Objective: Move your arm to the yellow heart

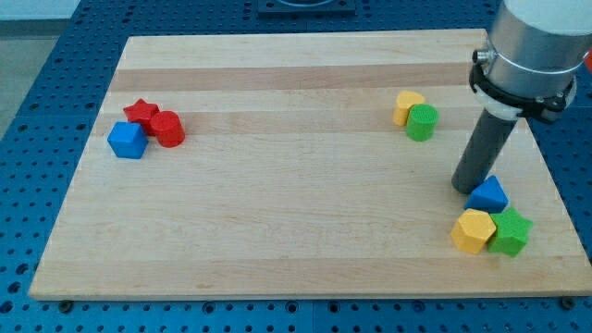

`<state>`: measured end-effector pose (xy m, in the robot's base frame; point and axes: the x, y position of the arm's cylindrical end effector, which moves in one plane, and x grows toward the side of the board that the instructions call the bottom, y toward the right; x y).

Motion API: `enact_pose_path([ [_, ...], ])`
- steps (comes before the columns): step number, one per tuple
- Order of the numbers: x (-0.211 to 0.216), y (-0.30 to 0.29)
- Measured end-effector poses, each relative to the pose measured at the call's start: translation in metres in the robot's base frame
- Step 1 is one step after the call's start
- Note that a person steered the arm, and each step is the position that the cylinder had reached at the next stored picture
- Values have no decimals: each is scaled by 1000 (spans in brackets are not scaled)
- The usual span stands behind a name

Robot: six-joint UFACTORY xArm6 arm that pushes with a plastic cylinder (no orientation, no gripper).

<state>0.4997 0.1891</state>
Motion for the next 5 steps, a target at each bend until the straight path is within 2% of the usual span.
enact_pose_path([
  [2, 6, 1],
  [3, -10, -5],
  [5, -46, -86],
])
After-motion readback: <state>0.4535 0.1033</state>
